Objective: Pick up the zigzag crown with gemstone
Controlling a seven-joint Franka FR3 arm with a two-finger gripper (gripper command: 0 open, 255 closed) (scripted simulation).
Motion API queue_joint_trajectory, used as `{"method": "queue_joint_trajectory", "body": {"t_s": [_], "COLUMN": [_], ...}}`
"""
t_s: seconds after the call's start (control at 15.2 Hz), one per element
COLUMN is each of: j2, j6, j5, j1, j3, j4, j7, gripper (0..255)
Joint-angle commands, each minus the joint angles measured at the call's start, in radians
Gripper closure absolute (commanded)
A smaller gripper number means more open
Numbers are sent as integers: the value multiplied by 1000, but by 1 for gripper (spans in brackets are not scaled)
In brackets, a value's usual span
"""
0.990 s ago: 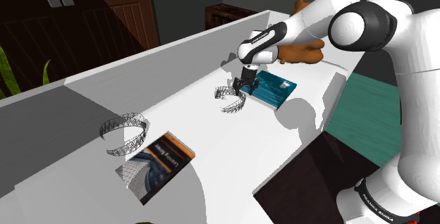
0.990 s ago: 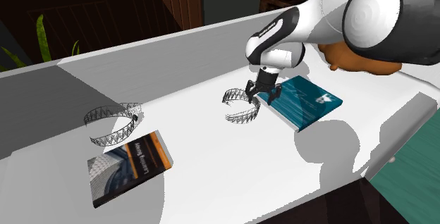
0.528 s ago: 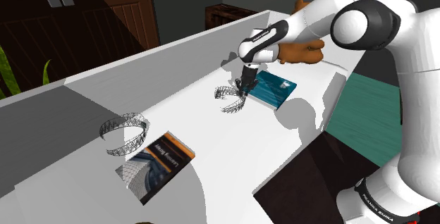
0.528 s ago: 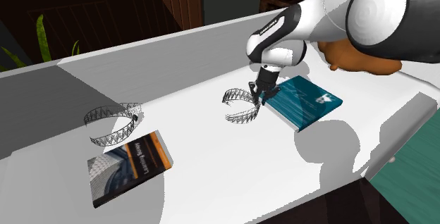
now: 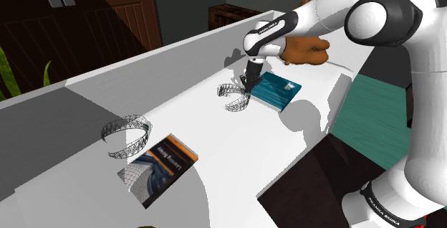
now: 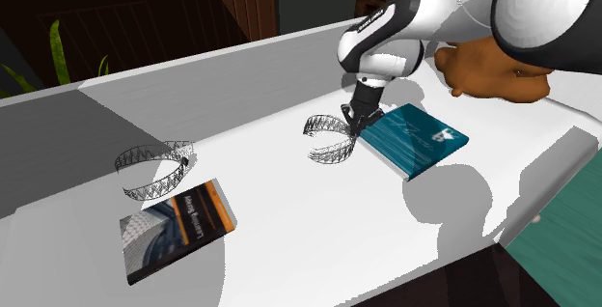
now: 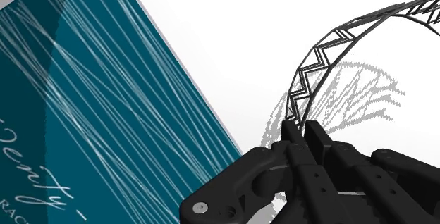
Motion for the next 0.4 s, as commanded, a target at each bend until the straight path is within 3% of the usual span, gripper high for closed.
{"method": "queue_joint_trajectory", "body": {"t_s": [0.0,0.33], "j2": [-18,-43], "j6": [-20,-49], "j5": [-2,-6], "j1": [1,2], "j3": [-1,-3], "j4": [2,6], "j7": [5,11], "gripper": [255,255]}}
